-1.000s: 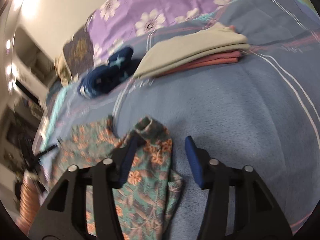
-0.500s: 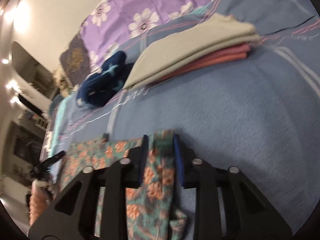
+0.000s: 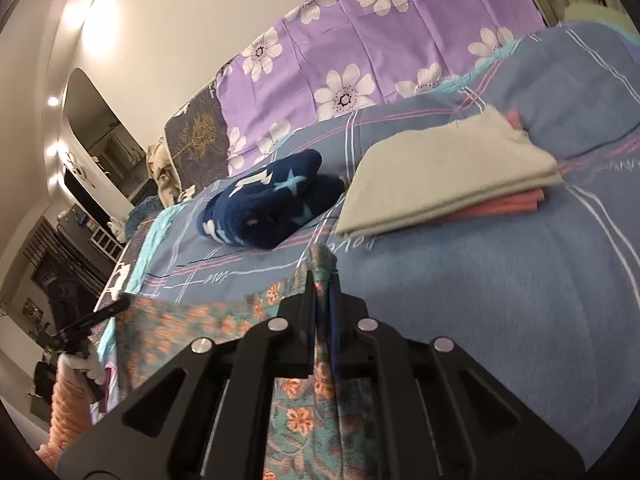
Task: Fold small clothes
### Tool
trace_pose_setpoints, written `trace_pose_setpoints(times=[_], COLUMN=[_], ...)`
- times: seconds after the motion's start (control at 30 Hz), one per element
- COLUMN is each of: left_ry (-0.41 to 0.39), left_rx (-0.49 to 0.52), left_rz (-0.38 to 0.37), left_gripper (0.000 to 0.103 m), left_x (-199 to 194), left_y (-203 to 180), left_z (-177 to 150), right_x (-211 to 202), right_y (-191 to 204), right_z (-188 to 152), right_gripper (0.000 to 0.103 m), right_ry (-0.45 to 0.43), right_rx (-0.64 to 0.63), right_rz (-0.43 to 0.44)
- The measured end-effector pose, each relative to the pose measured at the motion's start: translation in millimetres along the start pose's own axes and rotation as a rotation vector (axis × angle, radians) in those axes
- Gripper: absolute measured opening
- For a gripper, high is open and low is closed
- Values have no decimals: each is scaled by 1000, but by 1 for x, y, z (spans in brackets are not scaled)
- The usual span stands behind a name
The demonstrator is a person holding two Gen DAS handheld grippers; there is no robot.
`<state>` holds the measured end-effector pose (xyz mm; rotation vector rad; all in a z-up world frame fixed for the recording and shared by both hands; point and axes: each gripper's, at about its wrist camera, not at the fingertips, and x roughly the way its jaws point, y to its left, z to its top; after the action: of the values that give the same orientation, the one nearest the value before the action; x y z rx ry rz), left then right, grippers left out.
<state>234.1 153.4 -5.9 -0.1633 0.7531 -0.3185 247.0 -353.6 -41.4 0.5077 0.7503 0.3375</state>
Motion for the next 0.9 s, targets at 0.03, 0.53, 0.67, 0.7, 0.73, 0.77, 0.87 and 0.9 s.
trace_pose_setpoints(times=[0.03,0.53,0.67,0.7,0.73,0.77,0.87,0.9], left_ry=[7,77,98,112,125,138,168,176], left_rx=[0,150,199,207,220,239,309,334], left_rz=[17,17,-90,-110,-131,-160,-229,-258], left_gripper=[6,38,39,39,39,39,38,39], left_x=[4,-13,-34,-35,-36,-35,-30,-27], left_y=[3,-33,-74,-83,-94,-108,-158,-176], left_z=[-1,-73,-106,-112,-119,-126,-142,-148], right_x=[13,-61,-101,-107,-114,-118,-138,-142], right_y=[-4,-26,-25,-26,-26,-25,-28,-30], right_z=[0,-80,-128,-136,-145,-149,-165,-166], right_gripper=[8,22,22,22,22,22,22,23], right_ry=[33,125,136,138,138,136,112,101], right_rx=[10,4,5,12,19,23,43,50], right_rz=[-17,-66,-30,-21,-14,-11,3,-3])
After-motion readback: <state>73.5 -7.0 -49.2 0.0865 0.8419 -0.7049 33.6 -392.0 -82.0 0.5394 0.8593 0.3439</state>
